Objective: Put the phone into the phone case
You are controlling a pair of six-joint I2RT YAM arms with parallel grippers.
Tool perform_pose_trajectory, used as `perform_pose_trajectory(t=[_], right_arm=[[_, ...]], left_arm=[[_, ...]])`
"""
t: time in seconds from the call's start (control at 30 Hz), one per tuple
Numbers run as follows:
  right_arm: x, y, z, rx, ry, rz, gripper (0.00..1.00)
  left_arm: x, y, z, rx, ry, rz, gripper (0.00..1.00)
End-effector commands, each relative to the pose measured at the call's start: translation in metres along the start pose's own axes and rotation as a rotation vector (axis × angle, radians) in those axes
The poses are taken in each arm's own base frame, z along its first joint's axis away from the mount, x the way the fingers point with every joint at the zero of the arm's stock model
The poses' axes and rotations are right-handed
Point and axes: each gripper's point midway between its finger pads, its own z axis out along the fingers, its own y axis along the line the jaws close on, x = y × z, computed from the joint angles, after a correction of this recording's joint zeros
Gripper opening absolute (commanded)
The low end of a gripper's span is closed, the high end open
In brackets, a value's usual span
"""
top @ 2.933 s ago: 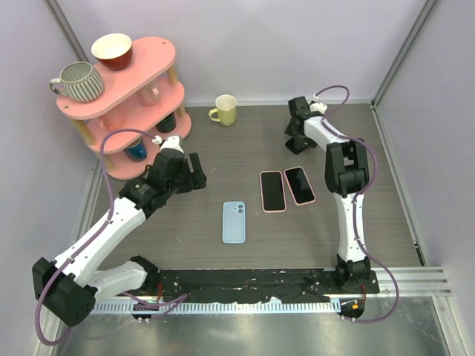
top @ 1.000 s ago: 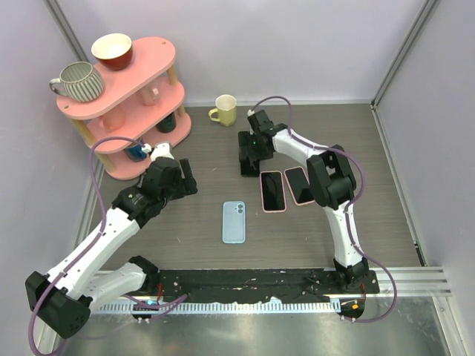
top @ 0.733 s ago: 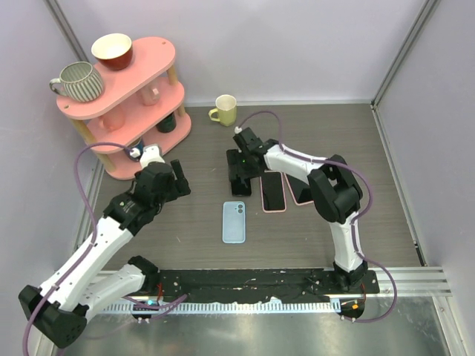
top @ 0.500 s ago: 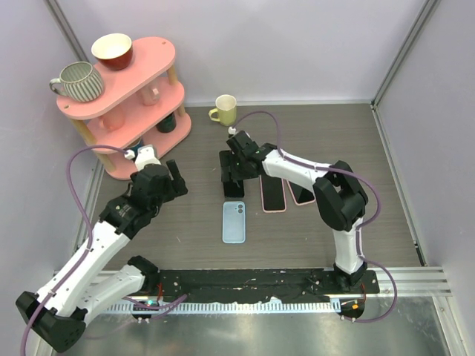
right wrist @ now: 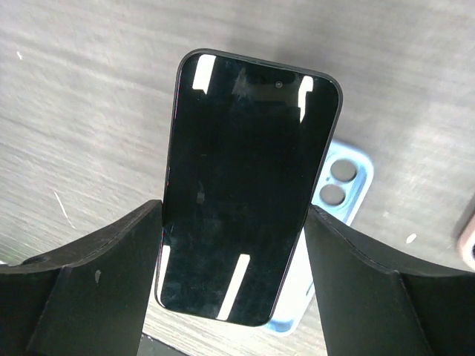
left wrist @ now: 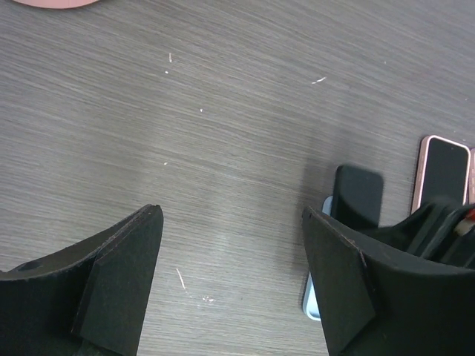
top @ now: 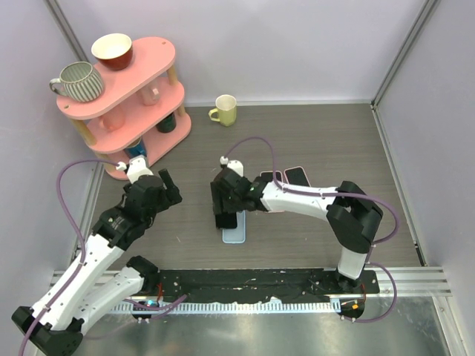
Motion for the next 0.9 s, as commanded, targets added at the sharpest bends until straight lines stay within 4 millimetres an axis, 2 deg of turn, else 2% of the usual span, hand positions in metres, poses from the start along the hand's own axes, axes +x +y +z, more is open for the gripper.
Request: perform_pose_trajectory(t=[0.0,0.07,0.17,0.27,0.67,0.87], right_arm=[[-0.013,0.018,-0.014,-0.03,-0.135,0.077,0.66],[-0.001,0.023,-0.014,-0.026,-0.127,0.058,0.66],[0.014,0.017,-0.011,0.012,-0.129,0.044,0.66],[0.021,0.017,-0.014,0.015,-0.131,0.043,0.66],[0.022,0.011,-0.015,0.048,-0.146,0.039,0.67],[0.025,0.005,-0.016,0.065,-0.143,0.04,0.72]], left_arm=[[-0.01,0.004,-0.005,-0.006,-0.052,-0.029,0.8],[-0.011,0.004,-0.005,-0.004,-0.054,-0.027,0.8],[-0.01,0.003,-0.005,-0.003,-0.051,-0.026,0.81],[-0.009,0.003,-0.005,-0.002,-0.047,-0.026,0.8],[-0.008,0.001,-0.004,0.007,-0.039,-0.023,0.81],[-0.006,0.001,-0.003,0.009,-0.032,-0.019,0.81]])
